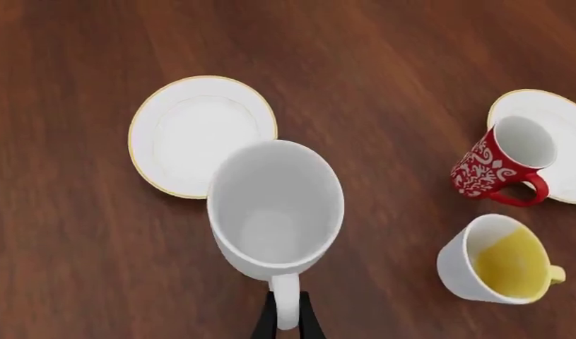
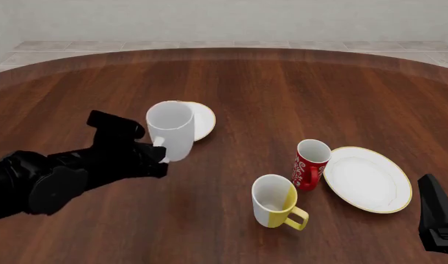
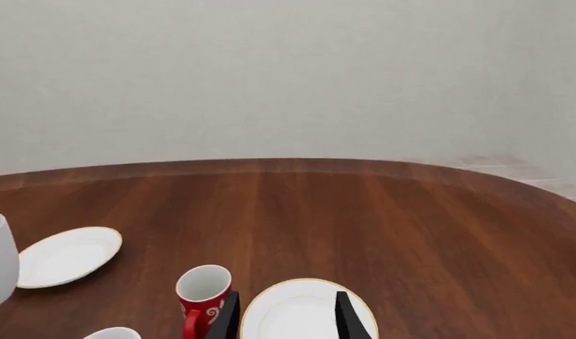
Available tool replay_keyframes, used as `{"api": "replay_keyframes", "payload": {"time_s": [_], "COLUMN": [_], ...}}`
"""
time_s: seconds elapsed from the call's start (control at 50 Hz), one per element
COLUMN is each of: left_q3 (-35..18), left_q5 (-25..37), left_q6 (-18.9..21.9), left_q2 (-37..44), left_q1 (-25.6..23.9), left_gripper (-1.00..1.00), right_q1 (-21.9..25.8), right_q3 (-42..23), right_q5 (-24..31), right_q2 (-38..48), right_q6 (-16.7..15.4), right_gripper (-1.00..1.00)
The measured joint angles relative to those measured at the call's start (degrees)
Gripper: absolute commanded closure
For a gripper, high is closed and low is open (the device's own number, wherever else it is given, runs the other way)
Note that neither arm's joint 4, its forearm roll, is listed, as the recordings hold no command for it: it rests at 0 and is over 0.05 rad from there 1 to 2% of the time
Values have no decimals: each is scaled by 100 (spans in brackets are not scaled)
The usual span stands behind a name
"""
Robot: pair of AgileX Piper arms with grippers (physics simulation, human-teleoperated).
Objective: Put the white mug on the left plate.
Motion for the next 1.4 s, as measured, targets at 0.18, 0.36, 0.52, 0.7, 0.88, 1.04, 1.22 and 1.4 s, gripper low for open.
{"api": "replay_keyframes", "payload": {"time_s": [0.18,0.36,0.52,0.7,0.88,1.04,1.22,1.4], "left_q3": [-393,-699,-882,-1099,-1318,-1560,-1797,-1980], "left_q5": [216,358,418,442,407,402,330,246], "left_q6": [-54,-88,-112,-133,-120,-83,-66,-22], "left_q2": [175,284,351,519,731,932,1201,1453], "left_q1": [41,118,178,260,341,407,477,524], "left_gripper": [100,100,100,100,100,100,100,100], "right_q1": [-8,-13,-12,-17,-20,-8,9,15], "right_q3": [0,0,0,0,0,0,-1,-1], "right_q5": [6,9,14,11,7,12,24,22], "right_q2": [0,0,0,0,0,0,0,0], "right_q6": [4,12,21,19,13,4,-11,-12], "right_gripper": [-100,-100,-100,-100,-100,-100,-100,-100]}}
